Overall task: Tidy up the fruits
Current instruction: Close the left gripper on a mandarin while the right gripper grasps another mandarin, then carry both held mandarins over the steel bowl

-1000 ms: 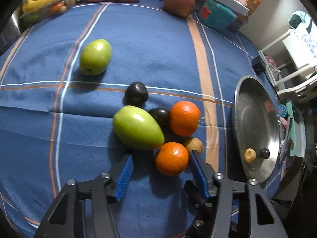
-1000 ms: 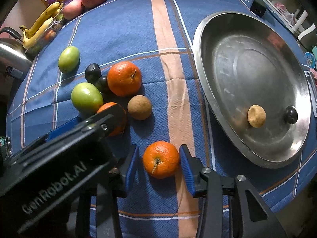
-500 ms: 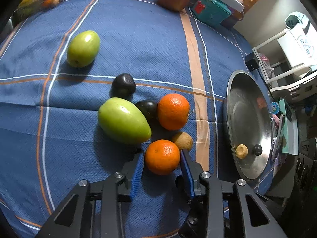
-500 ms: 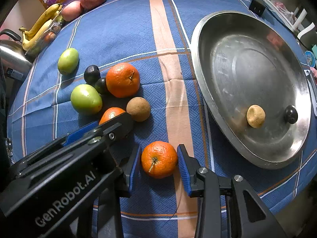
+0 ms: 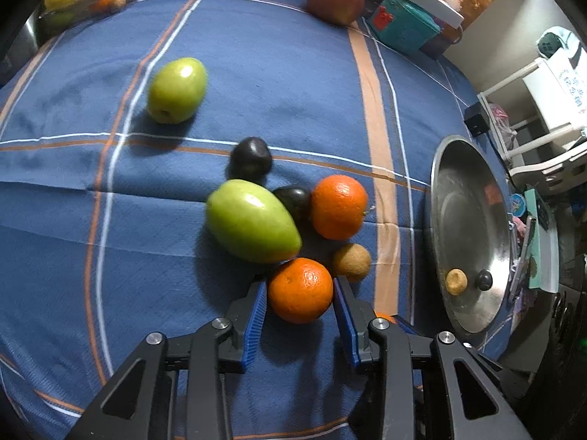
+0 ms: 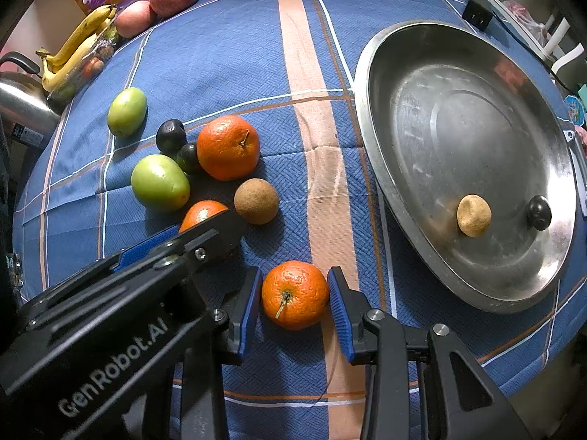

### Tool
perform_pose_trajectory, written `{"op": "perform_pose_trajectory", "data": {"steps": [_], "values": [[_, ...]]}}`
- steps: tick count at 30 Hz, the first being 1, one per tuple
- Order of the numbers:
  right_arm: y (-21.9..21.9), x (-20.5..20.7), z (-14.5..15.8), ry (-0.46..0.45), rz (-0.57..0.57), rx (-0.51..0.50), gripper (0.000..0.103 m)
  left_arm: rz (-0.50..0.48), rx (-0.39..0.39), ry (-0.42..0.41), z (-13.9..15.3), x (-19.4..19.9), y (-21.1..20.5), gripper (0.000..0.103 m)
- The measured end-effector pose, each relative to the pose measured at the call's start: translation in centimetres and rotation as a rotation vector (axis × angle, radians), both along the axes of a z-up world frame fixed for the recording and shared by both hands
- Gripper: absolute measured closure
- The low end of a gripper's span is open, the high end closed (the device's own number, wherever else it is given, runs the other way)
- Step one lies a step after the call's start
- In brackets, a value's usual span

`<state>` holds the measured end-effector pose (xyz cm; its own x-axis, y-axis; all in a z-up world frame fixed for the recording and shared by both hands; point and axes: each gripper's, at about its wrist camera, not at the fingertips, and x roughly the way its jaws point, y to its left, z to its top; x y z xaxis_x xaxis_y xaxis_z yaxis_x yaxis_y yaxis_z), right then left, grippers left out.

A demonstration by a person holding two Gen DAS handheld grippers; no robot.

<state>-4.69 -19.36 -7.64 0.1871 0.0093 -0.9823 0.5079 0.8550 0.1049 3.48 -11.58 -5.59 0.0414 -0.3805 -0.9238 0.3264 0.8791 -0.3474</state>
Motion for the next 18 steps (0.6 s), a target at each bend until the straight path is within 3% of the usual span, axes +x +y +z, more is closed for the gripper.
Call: {"op": "perform_pose_trajectory", "data": {"steps": [8,18], "values": [[0.0,-0.3,1.2,-0.018,-0.014,-0.011,0.065,0.019,-0.009,-0.020,1.1,0.0,1.7,0.064],[-1.2,-1.3,5.3,-0.122,-0.051,-0.051,0.065,0.048,-0.057,-0.101,4.3,-0.2,3.7,0.064]]}}
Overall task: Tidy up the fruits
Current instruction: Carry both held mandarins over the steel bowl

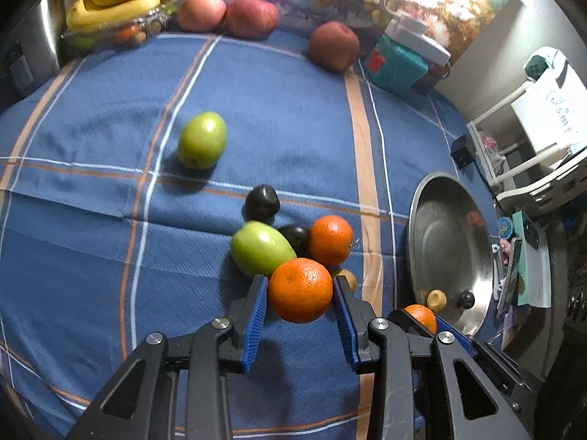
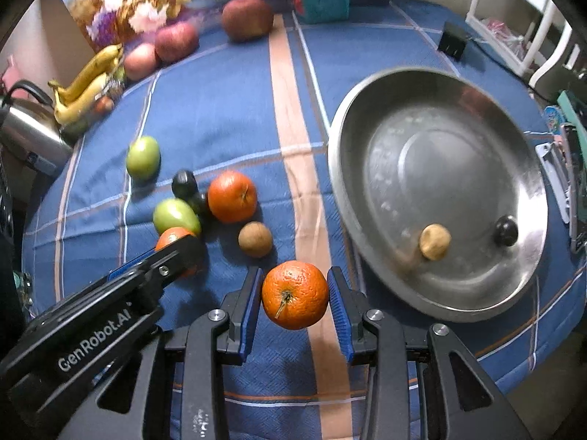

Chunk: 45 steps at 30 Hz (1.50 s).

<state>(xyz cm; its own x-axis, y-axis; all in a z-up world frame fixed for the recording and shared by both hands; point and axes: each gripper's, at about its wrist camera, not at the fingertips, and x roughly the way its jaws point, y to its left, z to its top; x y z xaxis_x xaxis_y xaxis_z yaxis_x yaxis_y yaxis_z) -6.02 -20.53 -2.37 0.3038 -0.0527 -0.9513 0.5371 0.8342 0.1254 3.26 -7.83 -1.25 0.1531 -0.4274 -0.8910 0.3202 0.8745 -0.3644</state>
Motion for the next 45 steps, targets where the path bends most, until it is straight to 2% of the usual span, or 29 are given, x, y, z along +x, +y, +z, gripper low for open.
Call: {"op": "perform_pose_trajectory", "data": {"steps": [10,24,36,45], "values": [[-1.6,0.0,1.6,-0.016,-0.052,-0.044,0.065,0.041,0.020,-0.054,1.2,0.6,-0.1,0.064],[-5.9,0.6,1.4,0.004,-0.159,-0.062,0.065,0.046,0.062,-0.107,1.9,1.1,-2.2,0.064],[-9.6,0.3,1.3,0.029,-0.233,-0.091,0.065,-0.046,0.093,-0.113,2.0,0.7,-7.9,0.064],[-12.8,-2.8,0.7,0.045,-0.327,-0.112,0.065,-0.183,0.111,-0.153,1.4,-1.4,-13.8,0.064]]}}
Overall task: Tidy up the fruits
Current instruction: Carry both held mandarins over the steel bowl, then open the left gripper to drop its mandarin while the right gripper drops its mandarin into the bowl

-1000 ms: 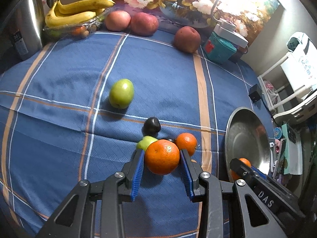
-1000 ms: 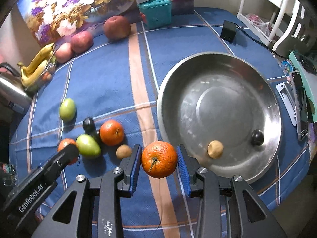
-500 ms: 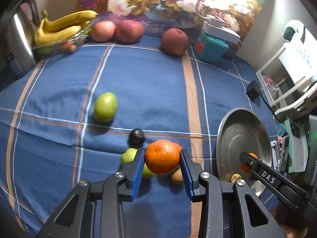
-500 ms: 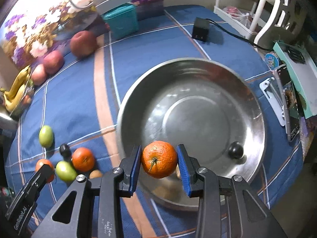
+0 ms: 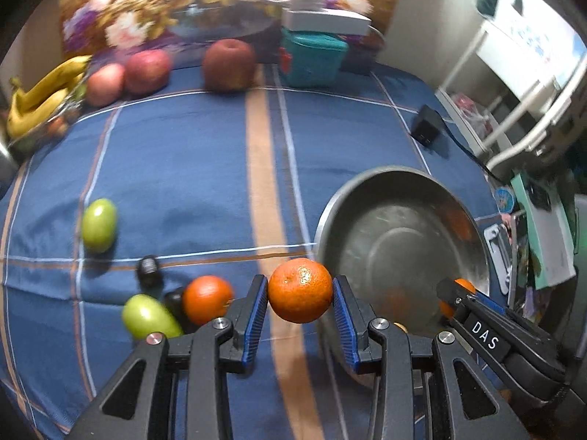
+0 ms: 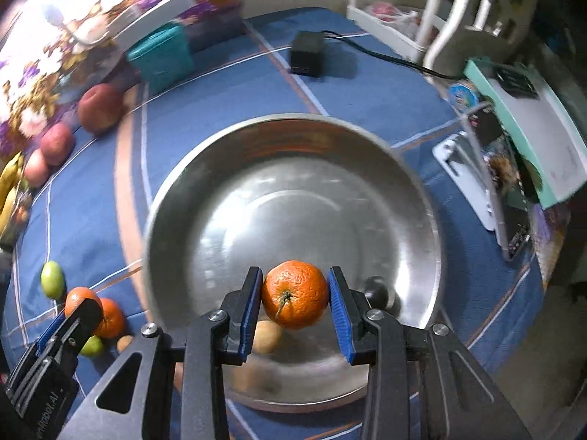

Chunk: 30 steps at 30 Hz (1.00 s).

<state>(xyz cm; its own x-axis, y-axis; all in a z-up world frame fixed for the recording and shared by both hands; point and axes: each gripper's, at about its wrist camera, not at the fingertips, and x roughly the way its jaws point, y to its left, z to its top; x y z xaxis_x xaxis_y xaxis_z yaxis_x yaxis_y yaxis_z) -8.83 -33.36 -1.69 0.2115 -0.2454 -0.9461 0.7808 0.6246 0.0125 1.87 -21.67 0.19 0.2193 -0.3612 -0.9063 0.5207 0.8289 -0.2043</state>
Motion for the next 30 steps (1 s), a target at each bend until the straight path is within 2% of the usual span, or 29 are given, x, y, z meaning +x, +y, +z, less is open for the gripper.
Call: {"op": "perform_pose_trajectory", "data": {"steps": [7,18,30], "values": [[-1.9,-2.0,-0.7,-0.005,-0.060,0.012,0.065,-0.060,0.003,-0.018,-1.2,-0.8,-2.4,0.064],[-2.4,-1.8,-2.0,0.022,-0.038,0.030,0.065,-0.088,-0.001,-0.017,-1.8,-1.3,-3.6,0.064],[-2.0,-1.9,-2.2,0.035,-0.031,0.028,0.065,-0.095,-0.005,-0.001,-1.8,-1.3,-3.6,0.062]]}}
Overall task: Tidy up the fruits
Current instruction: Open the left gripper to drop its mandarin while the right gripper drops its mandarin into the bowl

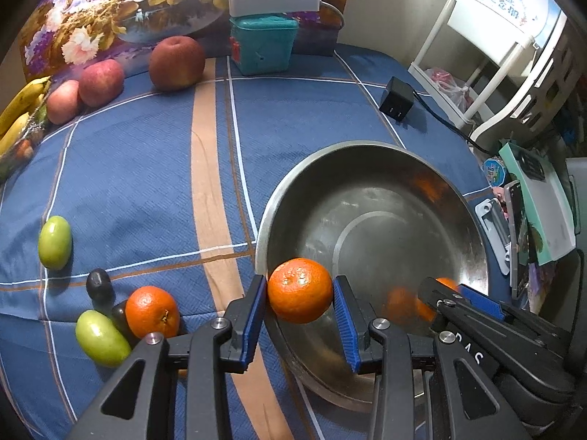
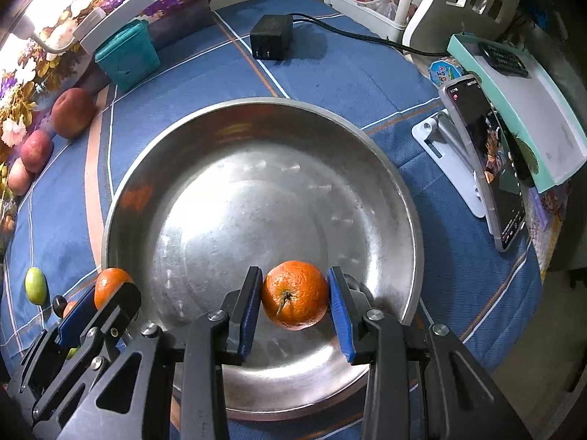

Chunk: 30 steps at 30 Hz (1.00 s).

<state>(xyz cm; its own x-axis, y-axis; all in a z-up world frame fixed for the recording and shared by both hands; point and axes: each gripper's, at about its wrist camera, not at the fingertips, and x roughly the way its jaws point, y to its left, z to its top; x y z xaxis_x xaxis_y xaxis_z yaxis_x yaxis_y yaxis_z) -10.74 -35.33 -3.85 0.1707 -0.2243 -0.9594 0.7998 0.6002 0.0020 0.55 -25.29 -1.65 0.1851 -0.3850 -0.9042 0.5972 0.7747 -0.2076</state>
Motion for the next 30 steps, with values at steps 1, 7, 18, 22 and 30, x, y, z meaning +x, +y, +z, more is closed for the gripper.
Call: {"op": "perform_pose_trajectory", "data": {"steps": [1,7,18,22,30], "values": [[0.0,0.0,0.0,0.002,0.000,0.001,0.065,0.000,-0.002,0.004,0.0,0.0,0.0,0.061],[0.2,0.0,0.4,0.001,0.005,-0.014,0.064,0.004,-0.006,0.008,0.2,-0.1,0.2,0.059],[0.5,-0.1,1.7,-0.008,0.016,-0.047,0.056,0.069,0.017,0.000,1.0,0.6,2.4,0.054],[0.8,-0.1,2.0,-0.002,0.025,-0.058,0.056,0.112,0.028,-0.002,1.2,1.1,3.8,0.054],[1.7,0.3,2.4,0.009,0.048,-0.077,0.056,0.239,0.060,-0.014,1.8,2.9,8.5,0.054]]}}
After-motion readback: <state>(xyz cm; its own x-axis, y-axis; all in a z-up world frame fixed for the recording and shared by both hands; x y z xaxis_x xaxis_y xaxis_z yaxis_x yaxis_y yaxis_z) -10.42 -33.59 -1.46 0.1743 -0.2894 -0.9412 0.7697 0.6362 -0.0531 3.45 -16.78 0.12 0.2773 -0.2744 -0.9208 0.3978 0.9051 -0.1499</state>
